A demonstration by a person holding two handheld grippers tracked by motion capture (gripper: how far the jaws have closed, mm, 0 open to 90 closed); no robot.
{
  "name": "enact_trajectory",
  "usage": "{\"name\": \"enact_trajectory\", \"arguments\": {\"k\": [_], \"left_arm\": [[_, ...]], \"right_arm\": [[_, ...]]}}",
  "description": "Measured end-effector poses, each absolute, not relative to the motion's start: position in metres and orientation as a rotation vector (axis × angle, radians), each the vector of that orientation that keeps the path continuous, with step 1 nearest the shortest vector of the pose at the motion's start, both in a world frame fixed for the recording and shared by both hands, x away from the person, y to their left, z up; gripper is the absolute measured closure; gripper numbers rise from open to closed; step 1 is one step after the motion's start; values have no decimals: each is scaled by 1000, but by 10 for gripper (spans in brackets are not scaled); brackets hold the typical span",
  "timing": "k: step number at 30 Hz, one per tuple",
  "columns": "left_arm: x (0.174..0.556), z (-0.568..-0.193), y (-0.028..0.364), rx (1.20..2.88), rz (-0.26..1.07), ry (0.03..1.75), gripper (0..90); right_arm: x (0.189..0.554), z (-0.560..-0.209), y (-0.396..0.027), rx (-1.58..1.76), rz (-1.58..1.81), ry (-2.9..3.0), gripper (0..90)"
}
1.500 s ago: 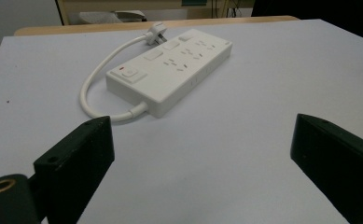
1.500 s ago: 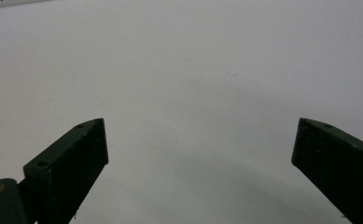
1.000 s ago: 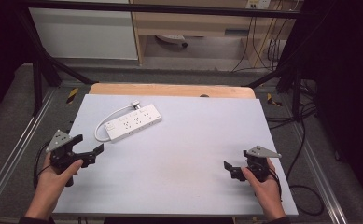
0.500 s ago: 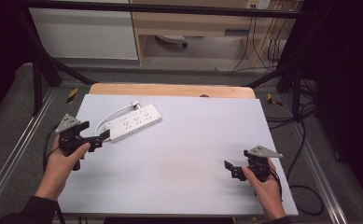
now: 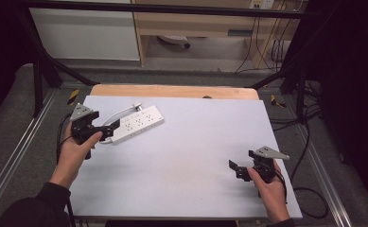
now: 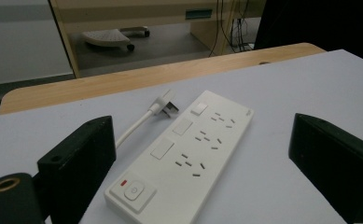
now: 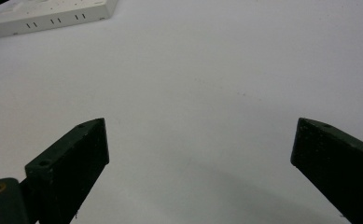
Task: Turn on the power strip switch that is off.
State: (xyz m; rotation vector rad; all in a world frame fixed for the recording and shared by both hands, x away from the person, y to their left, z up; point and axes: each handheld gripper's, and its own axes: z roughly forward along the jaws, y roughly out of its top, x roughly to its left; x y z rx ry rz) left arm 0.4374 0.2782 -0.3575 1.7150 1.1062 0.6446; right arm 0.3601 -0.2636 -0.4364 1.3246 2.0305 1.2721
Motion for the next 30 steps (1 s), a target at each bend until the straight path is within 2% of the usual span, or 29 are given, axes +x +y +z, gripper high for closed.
{"name": "enact_trajectory", "arguments": {"k": [14,30], "left_arm": [[471,-351,252,1710,680,1095,79],[508,-365,230,1728,695,1138,91]], "right_arm": [[360,-437,-263,1318,1272,2044,43],[358,-436,-262,1315,1274,2044,45]]}}
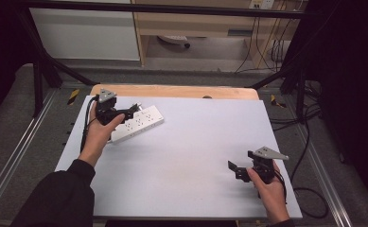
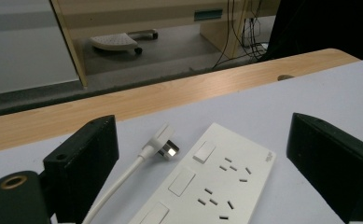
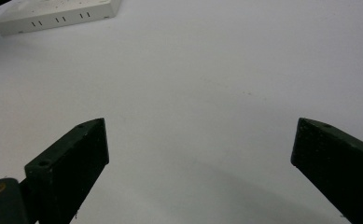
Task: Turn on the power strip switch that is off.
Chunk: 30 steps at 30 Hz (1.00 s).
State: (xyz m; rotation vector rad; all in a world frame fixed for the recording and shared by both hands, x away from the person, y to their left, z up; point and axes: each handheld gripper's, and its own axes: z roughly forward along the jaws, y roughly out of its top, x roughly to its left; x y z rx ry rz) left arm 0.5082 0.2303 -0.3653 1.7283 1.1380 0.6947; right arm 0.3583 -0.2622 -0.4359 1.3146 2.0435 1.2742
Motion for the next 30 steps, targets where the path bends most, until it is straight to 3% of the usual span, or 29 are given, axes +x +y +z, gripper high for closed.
{"name": "enact_trajectory", "arguments": {"k": [14,30], "left_arm": [[524,-376,228,1698,679,1181,116],[533,-389,218,1741,665,1186,317]], "right_arm": [[354,-434,-264,1318,1277,2021,47],[352,-434,-265,1334,1278,2003,51]]}}
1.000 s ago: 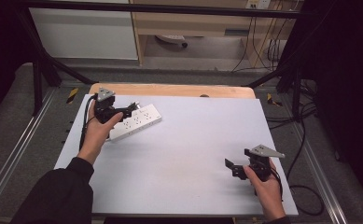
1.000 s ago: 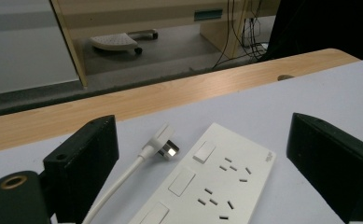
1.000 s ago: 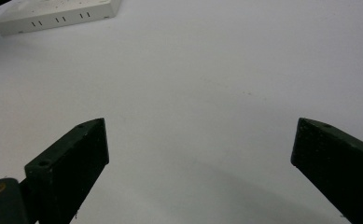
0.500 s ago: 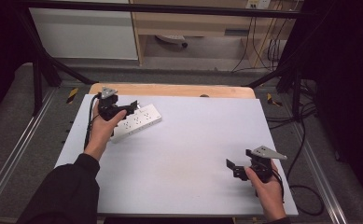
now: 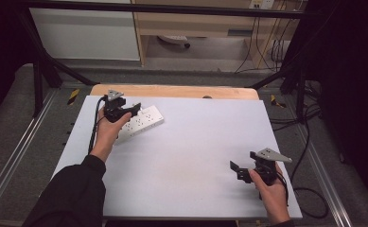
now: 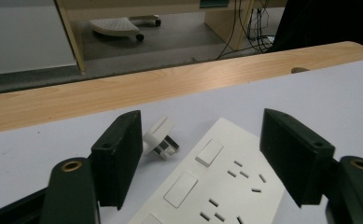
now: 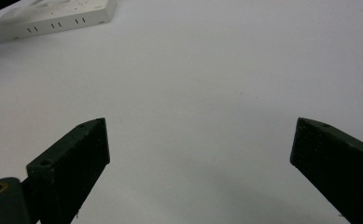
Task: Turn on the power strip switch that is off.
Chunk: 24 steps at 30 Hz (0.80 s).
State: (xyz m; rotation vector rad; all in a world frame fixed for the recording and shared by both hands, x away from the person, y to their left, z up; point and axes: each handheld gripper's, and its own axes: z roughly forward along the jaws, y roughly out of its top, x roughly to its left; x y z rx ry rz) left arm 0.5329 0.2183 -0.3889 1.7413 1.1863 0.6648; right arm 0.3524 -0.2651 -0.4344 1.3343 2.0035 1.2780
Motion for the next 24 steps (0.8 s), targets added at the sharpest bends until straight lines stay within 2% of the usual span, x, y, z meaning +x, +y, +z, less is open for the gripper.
{"name": "enact_trajectory", "arguments": {"k": [5,24], "left_arm": [[537,-391,214,1759,642,1185,417],[547,-397,211,1778,606,1193,596]], "right_arm": [[352,-434,-265,1329,1274,2010,52],[352,-434,-265,1326,1280,2010,52]]}}
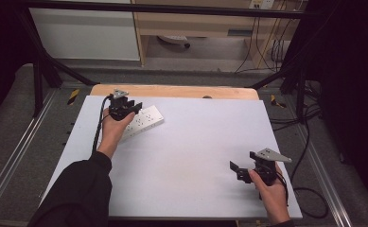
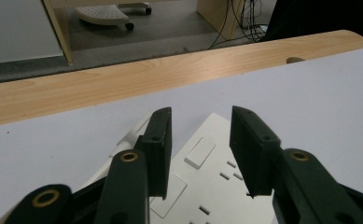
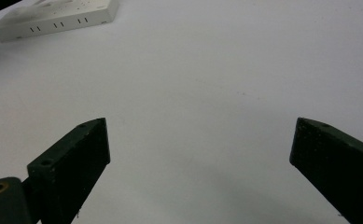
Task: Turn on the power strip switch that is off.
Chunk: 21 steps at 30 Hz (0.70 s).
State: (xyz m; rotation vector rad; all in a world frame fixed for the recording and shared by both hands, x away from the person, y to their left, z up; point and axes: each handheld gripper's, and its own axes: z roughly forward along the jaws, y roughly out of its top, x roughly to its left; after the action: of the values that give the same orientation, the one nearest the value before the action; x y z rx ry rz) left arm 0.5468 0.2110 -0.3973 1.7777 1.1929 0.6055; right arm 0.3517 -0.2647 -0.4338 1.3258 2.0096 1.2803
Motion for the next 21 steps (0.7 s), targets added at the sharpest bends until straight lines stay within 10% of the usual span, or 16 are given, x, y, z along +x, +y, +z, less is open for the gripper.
{"name": "enact_trajectory", "arguments": {"k": [21], "left_arm": [[556,-403,206,1758,610,1206,588]], "right_arm": [[352,-434,-265,1331,1284,2017,50]]}}
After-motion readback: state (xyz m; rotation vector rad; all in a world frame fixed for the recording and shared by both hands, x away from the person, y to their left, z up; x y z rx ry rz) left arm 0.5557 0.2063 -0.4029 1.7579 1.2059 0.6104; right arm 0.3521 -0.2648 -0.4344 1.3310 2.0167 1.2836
